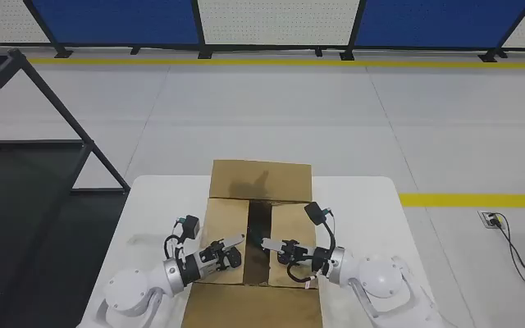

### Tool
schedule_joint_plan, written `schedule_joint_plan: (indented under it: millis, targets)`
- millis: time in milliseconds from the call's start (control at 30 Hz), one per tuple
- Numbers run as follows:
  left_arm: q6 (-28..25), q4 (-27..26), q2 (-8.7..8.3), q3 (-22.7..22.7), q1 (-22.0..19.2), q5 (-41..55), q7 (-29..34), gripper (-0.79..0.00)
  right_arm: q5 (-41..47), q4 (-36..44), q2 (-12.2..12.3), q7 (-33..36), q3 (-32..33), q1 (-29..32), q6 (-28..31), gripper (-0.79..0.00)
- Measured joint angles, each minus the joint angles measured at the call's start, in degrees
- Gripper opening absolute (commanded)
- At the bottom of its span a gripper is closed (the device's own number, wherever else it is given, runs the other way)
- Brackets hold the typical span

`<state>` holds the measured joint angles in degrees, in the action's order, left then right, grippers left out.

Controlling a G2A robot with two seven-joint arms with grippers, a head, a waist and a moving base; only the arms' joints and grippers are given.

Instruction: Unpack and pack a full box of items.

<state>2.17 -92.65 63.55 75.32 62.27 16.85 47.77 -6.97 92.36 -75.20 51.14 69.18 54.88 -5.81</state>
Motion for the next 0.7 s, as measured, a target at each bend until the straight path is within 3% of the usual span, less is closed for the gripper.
schedule_joint_plan:
  millis: [333,700]
  targets:
    - [-0.7,-0.2,-0.08,-0.1,0.0,0.5,-0.3,0.000,0.8,1.7,0.5,-0.2,0.5,0.5,0.8,0.000]
    - [-3.7,-6.2,-0.83,4.8,3.5,3.0,0.3,0.000,4.7,13.4,2.1,4.3,5.5,6.2,5.1,0.000]
